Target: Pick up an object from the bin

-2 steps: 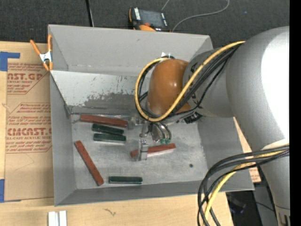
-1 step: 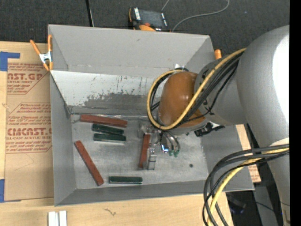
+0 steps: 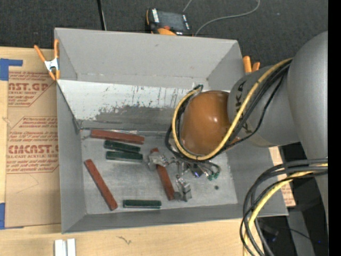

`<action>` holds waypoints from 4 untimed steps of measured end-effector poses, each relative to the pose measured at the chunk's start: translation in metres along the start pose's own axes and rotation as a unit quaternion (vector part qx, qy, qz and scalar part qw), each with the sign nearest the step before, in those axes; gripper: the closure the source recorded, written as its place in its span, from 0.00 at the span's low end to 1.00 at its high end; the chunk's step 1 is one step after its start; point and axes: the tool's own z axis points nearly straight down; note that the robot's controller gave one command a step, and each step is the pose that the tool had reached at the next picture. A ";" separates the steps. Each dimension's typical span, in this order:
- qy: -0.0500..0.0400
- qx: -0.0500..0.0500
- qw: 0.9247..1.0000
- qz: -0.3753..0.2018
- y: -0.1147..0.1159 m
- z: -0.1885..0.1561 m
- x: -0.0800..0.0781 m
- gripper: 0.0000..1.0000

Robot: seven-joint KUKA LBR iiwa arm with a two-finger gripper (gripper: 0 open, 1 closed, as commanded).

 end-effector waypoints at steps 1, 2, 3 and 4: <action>-0.001 0.001 0.979 -0.205 -0.005 -0.001 -0.060 0.00; -0.002 0.000 0.976 -0.216 0.007 -0.021 -0.082 0.00; 0.000 0.000 0.939 -0.343 -0.007 0.000 -0.049 0.00; -0.002 0.000 0.939 -0.343 -0.006 -0.001 -0.050 1.00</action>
Offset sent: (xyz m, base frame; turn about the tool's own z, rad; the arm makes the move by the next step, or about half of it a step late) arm 0.0532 0.0246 0.0000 -0.4110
